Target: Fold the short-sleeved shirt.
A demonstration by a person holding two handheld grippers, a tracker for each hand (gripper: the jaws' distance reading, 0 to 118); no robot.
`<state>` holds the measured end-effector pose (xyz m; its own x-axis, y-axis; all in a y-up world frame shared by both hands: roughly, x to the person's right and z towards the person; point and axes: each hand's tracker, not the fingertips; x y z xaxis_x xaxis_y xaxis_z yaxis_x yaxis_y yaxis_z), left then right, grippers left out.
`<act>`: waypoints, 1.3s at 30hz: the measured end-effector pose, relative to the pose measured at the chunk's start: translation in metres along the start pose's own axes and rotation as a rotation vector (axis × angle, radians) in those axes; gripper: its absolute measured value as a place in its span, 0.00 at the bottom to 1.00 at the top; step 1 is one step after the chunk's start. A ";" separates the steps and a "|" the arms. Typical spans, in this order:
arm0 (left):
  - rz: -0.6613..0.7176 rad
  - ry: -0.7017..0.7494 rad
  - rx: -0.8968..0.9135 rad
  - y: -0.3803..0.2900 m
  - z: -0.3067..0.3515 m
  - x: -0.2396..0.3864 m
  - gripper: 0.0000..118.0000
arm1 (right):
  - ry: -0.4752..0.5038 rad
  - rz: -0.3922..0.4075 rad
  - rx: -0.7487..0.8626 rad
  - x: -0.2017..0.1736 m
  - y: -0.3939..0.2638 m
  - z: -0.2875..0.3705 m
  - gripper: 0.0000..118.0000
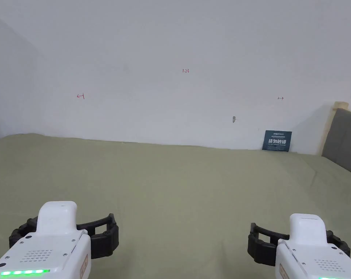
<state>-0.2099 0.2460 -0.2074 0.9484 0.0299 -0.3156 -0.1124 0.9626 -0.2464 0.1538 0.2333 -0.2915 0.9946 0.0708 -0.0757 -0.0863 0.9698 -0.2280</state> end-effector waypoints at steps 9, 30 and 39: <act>0.007 -0.007 -0.006 0.001 0.000 0.000 1.00 | 0.110 -0.066 -0.066 0.005 0.001 -0.006 1.00; 0.008 -0.009 -0.017 0.001 0.000 -0.001 1.00 | 0.086 -0.131 -0.196 0.007 0.016 -0.013 1.00; 0.011 -0.009 -0.030 0.000 0.002 -0.001 1.00 | 0.083 -0.121 -0.194 0.007 0.017 -0.011 1.00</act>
<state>-0.2099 0.2463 -0.2055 0.9497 0.0431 -0.3101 -0.1314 0.9538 -0.2701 0.1585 0.2473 -0.3069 0.9909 -0.0701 -0.1146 0.0154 0.9064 -0.4221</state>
